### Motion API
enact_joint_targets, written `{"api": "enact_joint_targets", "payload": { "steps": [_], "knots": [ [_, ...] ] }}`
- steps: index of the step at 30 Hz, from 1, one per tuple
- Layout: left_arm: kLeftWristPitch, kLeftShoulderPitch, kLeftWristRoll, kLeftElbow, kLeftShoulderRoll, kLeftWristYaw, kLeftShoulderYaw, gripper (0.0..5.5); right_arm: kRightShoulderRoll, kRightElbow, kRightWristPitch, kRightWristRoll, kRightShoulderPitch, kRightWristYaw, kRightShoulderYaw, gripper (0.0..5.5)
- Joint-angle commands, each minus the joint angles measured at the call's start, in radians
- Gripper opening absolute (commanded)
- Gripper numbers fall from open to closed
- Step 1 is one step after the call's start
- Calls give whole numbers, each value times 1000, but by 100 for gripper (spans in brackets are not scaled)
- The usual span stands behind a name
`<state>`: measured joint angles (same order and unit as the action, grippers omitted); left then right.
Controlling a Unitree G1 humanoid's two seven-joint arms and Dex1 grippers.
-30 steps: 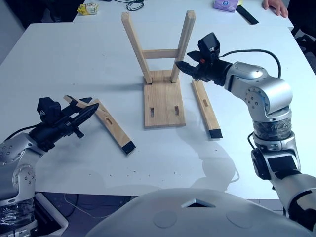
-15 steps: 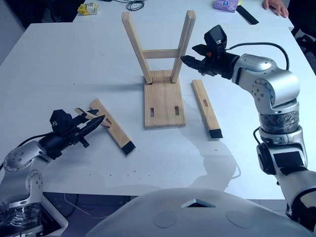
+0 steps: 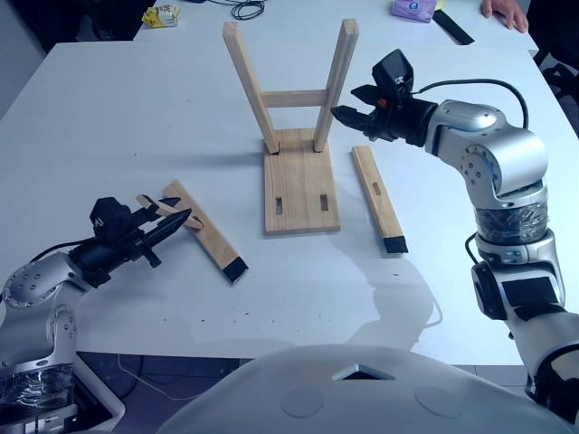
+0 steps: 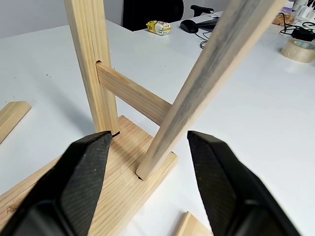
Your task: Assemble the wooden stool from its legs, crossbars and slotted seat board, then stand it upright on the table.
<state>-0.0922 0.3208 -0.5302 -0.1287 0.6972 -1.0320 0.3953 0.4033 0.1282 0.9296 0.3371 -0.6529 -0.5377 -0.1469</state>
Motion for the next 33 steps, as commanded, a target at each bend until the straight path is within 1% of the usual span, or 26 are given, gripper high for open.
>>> {"api": "enact_joint_targets", "payload": {
  "steps": [1, 10, 19, 23, 27, 30, 33],
  "knots": [
    [10, -25, 8, 5, 20, -10, 9, 131, 11, -2, -7, -9, 2, -10, 0, 285],
    [55, -21, 62, 61, -1, -40, -60, 131, 8, -15, -6, -9, -10, -25, -4, 285],
    [98, -16, 85, 109, 2, -51, -80, 131, 5, -25, -5, -9, -21, -36, -3, 285],
    [93, 3, 85, 58, -18, -43, -126, 131, 4, -23, 1, -9, -19, -37, -5, 285],
    [53, 82, 68, -71, -38, -10, -167, 131, 6, -9, 15, -5, -12, -36, -4, 285],
    [25, 129, 61, -126, -28, -3, -170, 131, 4, 12, 31, 0, 3, -25, 6, 285],
    [-4, 145, 58, -141, 6, -21, -179, 131, -3, 35, 51, 6, 21, -9, 15, 285]
  ]
}}
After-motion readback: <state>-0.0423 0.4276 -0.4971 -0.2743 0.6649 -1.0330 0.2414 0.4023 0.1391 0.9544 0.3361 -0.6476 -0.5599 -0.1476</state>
